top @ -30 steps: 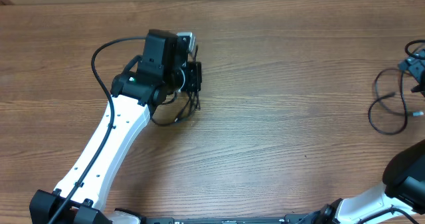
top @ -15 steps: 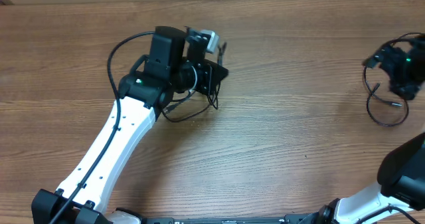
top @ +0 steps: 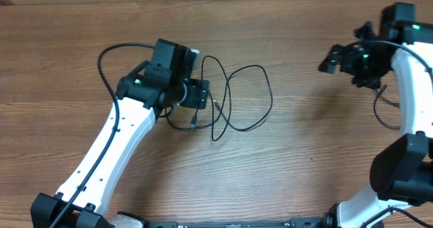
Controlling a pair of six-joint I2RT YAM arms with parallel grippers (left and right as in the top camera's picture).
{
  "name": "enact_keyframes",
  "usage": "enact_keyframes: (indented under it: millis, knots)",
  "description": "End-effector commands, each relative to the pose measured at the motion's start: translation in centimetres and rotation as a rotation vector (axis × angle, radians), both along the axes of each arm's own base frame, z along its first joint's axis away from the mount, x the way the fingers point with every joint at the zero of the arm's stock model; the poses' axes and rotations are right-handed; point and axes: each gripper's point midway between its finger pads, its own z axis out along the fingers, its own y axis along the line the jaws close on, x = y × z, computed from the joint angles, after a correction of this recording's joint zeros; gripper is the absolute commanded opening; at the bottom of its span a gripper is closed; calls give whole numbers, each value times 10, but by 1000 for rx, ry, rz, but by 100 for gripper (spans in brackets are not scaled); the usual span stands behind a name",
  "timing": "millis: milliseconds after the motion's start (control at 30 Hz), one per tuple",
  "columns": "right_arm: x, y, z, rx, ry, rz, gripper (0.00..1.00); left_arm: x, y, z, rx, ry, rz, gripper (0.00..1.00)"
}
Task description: Untangle cables
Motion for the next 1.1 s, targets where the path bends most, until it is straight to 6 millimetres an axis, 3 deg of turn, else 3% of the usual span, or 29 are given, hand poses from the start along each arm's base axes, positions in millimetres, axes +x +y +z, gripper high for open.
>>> enact_keyframes:
  millis: [0, 167, 267, 533, 700, 933, 1067]
  knots:
    - [-5, 35, 6, 4, -5, 116, 100, 7, 41, 0, 71, -2, 235, 81]
    - [-16, 80, 5, 6, 19, 234, 100, 7, 43, -5, 6, 42, 292, 85]
    - [-19, 94, 4, -2, 28, 244, 100, 6, 42, -8, 4, 56, 287, 85]
    - [-10, 95, -6, -41, 55, 113, 100, 1, 41, -11, 4, 79, 283, 85]
    - [-22, 116, -11, 79, 109, 139, 100, -1, 42, -12, 11, 87, 284, 84]
    - [-43, 119, -45, 76, 213, 91, 100, 2, 70, -12, 88, 65, 437, 81]
    - [-51, 119, -66, 76, 246, 72, 99, 2, 72, -12, 79, 70, 447, 82]
